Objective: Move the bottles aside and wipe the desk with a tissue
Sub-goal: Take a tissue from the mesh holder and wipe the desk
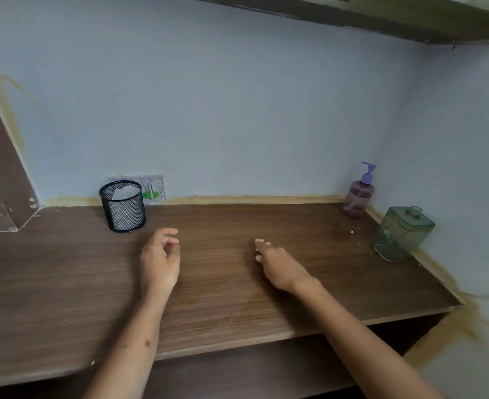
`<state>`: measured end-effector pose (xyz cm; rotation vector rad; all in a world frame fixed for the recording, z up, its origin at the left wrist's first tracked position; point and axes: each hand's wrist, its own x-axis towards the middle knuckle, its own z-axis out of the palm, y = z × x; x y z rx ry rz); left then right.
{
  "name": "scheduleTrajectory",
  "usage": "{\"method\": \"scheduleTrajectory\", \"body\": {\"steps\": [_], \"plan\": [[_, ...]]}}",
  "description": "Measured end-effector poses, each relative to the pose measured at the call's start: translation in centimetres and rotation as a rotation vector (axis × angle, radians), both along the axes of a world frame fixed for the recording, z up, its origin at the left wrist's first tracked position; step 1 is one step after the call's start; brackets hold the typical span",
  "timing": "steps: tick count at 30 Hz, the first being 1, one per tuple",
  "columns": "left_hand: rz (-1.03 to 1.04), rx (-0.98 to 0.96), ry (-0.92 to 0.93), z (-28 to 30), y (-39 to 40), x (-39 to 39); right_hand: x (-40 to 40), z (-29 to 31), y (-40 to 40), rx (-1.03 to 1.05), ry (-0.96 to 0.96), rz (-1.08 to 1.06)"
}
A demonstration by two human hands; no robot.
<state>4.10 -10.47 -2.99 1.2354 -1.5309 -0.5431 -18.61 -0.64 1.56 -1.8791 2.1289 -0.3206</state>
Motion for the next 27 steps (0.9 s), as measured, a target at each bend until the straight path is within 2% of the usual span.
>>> {"method": "scheduleTrajectory", "body": {"steps": [7,12,15,21,24,27], "plan": [[0.0,-0.006,0.006,0.0,0.0,0.0,8.4,-2.4,1.4,-0.056,0.048,0.432],[-0.006,-0.002,0.018,0.0,0.2,0.1,5.7,-2.1,3.3,-0.087,0.125,0.496],[-0.015,0.004,0.018,0.0,0.1,0.1,2.2,-1.2,4.7,-0.005,0.206,0.348],[-0.026,-0.005,0.01,0.0,0.1,0.0,-6.9,-0.7,8.0,0.139,0.218,-0.238],[-0.027,-0.017,0.008,-0.1,0.1,-0.1,-6.5,-1.6,8.8,0.142,0.21,-0.412],[-0.026,-0.017,0.009,0.1,0.2,-0.1,-2.4,-1.8,8.0,0.135,0.191,-0.471]]}}
